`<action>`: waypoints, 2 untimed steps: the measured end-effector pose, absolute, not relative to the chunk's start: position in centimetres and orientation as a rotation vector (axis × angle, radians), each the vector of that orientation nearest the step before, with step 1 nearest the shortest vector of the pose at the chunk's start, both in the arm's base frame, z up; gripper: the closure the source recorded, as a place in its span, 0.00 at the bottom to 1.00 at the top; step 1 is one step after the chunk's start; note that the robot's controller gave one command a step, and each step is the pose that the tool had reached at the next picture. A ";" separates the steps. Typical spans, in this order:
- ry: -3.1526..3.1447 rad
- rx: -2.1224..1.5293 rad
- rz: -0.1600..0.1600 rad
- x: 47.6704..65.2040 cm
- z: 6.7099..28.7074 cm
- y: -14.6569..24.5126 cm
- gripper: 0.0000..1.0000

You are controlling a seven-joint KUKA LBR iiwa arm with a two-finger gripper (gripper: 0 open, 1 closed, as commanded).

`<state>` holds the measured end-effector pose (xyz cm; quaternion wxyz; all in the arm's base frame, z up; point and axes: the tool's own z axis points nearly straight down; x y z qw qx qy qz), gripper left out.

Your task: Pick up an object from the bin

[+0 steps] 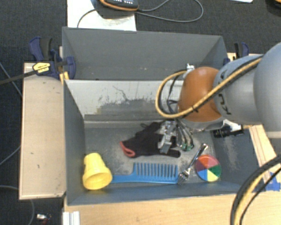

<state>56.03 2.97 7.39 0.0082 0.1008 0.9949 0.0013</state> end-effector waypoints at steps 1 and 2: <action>3.122 0.098 0.003 53.1 7.0 5.5 1.00; 3.122 0.099 0.003 53.1 7.1 5.5 1.00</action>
Offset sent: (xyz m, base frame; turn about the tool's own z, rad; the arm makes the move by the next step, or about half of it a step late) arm 0.0000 0.0000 0.0000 0.0000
